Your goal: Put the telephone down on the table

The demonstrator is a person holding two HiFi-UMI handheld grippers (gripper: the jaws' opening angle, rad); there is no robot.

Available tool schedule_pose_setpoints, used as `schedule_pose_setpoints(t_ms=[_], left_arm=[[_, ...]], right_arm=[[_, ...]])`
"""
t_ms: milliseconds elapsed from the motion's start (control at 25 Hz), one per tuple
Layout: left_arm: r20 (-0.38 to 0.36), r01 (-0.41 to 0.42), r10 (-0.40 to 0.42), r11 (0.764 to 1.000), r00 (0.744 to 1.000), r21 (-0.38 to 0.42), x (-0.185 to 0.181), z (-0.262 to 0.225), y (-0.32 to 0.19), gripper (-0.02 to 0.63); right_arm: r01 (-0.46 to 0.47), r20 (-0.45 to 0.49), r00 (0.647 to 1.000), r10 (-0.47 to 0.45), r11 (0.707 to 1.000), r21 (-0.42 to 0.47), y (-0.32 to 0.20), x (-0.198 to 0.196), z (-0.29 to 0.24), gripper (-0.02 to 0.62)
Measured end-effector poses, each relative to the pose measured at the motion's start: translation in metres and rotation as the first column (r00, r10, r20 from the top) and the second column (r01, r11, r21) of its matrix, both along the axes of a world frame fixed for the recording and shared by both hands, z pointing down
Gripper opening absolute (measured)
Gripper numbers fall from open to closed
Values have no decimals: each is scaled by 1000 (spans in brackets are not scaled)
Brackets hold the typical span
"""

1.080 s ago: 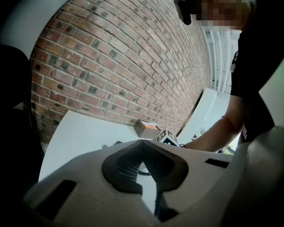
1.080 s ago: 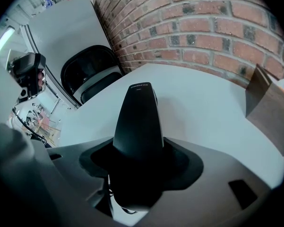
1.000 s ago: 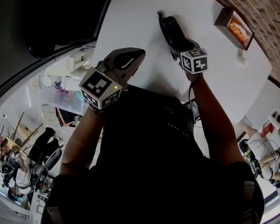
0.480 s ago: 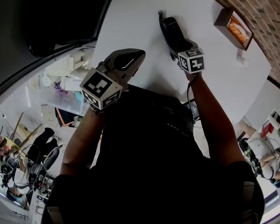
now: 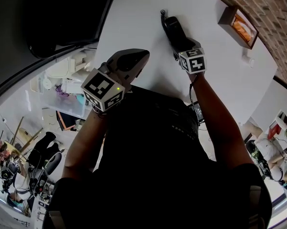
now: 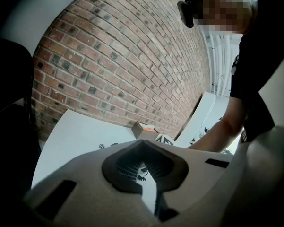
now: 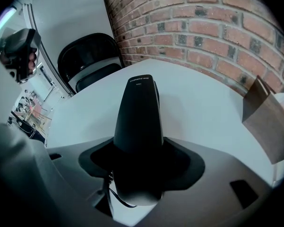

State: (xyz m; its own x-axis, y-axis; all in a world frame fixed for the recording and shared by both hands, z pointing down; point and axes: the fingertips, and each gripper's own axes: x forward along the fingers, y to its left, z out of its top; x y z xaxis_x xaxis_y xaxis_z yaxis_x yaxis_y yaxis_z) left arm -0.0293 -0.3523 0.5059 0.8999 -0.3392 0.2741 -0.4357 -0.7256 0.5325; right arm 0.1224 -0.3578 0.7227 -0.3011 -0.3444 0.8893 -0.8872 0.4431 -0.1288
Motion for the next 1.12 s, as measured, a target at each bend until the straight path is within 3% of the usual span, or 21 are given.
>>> schedule_pose_setpoints(t_ms=[320,640,1120], left_arm=[[-2,-32,32,999,999,41,9,-12,6,8],[3,-46,45,997,999,67,18,-22,17,8],[14,-58,56,990,998,125,55,-52,40,8]], right_arm=[[9,-6,1000,-9,1000,-1,1,1,1,276],[19,62,998,-18,1000,-6,5,0,-8,293],[-16,162,987,-1,994,104,26,11,-81,296]])
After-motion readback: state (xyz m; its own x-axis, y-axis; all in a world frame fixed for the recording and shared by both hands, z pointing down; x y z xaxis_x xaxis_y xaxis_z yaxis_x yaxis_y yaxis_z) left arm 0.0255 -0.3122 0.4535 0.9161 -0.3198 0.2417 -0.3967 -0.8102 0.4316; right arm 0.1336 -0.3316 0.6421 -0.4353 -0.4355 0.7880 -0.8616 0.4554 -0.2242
